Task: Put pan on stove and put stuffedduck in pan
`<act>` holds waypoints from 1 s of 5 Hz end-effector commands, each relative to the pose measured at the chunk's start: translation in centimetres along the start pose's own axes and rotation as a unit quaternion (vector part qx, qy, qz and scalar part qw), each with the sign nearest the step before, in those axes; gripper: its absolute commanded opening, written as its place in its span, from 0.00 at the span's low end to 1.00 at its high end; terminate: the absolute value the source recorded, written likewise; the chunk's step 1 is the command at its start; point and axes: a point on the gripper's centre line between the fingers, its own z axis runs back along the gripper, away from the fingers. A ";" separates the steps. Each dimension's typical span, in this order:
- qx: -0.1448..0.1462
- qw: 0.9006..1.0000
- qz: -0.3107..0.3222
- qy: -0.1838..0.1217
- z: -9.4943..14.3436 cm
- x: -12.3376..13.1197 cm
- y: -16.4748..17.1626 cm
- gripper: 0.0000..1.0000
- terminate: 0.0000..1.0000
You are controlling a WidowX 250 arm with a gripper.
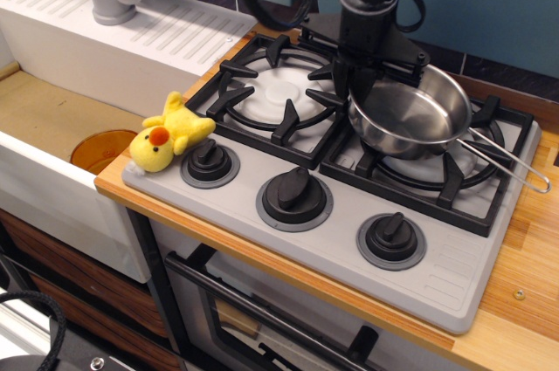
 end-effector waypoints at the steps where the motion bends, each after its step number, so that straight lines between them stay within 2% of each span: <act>1: 0.019 1.000 -0.012 -0.019 6.5 2.6 2.5 0.00 0.00; 2: 0.026 0.999 -0.023 -0.004 7.3 3.1 4.3 0.00 0.00; 3: 0.028 0.999 -0.034 0.000 7.1 3.9 6.6 0.00 0.00; 5: 0.040 0.999 -0.035 -0.013 4.9 4.7 10.8 0.00 0.00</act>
